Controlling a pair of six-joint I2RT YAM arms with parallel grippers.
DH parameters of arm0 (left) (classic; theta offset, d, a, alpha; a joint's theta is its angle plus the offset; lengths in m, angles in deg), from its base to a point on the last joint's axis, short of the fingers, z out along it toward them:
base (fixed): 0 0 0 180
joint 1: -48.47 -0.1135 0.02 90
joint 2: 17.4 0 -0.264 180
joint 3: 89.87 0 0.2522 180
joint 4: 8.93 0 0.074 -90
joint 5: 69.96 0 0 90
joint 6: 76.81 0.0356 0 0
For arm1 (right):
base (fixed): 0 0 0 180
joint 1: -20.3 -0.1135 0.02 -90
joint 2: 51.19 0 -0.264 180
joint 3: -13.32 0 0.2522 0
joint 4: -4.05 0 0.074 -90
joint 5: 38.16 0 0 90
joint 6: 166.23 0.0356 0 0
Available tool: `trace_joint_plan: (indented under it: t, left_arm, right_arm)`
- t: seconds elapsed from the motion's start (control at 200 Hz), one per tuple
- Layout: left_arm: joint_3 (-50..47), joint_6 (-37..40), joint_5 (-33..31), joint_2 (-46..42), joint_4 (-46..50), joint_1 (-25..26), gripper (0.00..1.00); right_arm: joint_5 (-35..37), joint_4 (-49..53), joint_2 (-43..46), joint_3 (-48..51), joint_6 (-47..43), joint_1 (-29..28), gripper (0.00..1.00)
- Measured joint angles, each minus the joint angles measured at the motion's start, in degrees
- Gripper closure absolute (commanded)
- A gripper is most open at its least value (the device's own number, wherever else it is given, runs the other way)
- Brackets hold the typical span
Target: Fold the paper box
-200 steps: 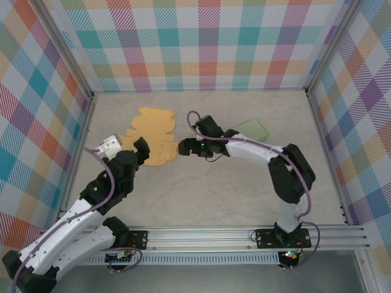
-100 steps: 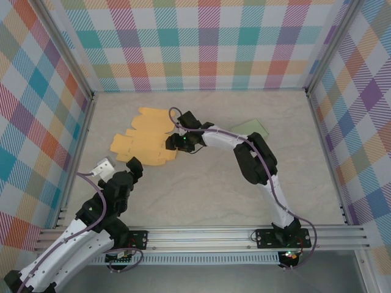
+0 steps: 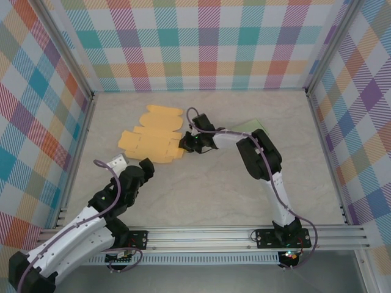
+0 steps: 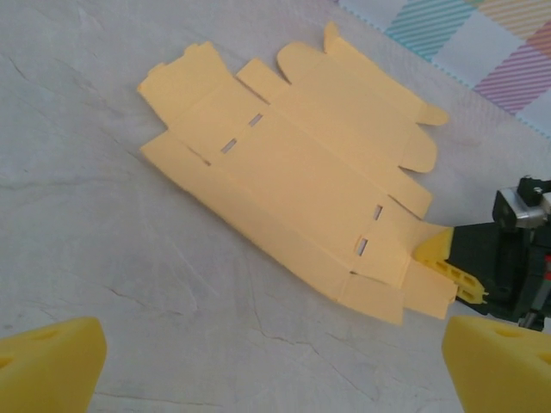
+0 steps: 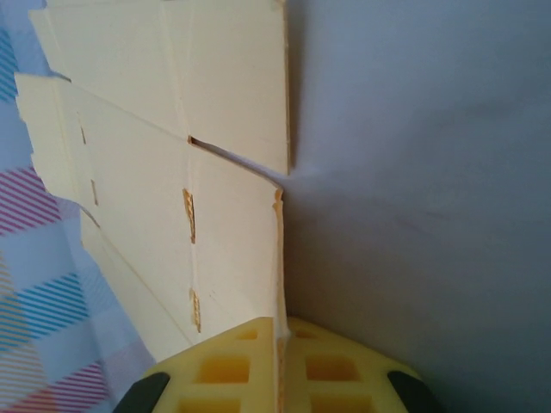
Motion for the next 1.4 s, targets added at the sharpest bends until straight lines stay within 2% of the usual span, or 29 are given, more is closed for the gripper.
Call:
trace_joint_plan:
  t: [0.145,0.325,0.57,0.795,0.835,0.94,1.025,1.095,1.235,1.315,1.36,1.4]
  left_arm:
    - [-1.51,-2.08,5.03,6.19,-9.31,-0.72,0.0]
    - [-5.81,-8.02,11.78,15.47,-24.9,-3.63,0.0]
    - [-4.44,-13.31,17.18,30.18,-38.07,-5.16,0.0]
    - [-0.13,-15.54,19.93,41.72,-44.54,-7.52,0.02]
    - [0.46,-15.61,20.13,42.84,-45.27,-7.85,0.08]
    - [1.92,-15.78,20.06,44.96,-46.47,-8.63,0.32]
    - [3.32,-15.19,19.89,46.56,-46.69,-9.62,0.44]
    - [4.61,-14.99,19.82,47.95,-46.71,-10.23,0.59]
    - [5.75,-14.03,19.61,49.37,-46.29,-10.64,0.72]
    - [6.29,-13.6,19.39,49.37,-45.09,-10.84,0.9]
    - [6.64,-12.76,19.26,49.37,-44.63,-10.91,1.0]
    - [7.21,-11.98,19.69,49.31,-44.24,-10.84,1.0]
  right_arm:
    - [-1.18,-14.67,4.81,13.09,10.4,2.82,1.0]
    - [-0.85,-26.34,7.78,22.38,19.23,3.45,1.0]
    - [-0.04,-32.89,10.25,28.09,24.61,3.06,1.0]
    - [-0.11,-36.61,11.78,29.64,26.64,2.67,1.0]
    - [-0.13,-36.81,11.96,29.88,26.69,2.6,1.0]
    - [-0.22,-37.35,12.13,30.56,26.86,2.14,1.0]
    - [-0.28,-37.35,12.13,30.77,27.08,1.68,1.0]
    - [-0.48,-37.51,12.15,30.8,27.1,1.42,1.0]
    - [-0.72,-37.86,12.55,31.12,27.1,1.31,1.0]
    - [-0.66,-37.79,13.11,31.43,27.06,1.31,1.0]
    - [-0.66,-37.83,13.35,31.43,27.04,1.31,0.93]
    - [-0.61,-37.75,13.53,31.43,27.02,1.31,0.81]
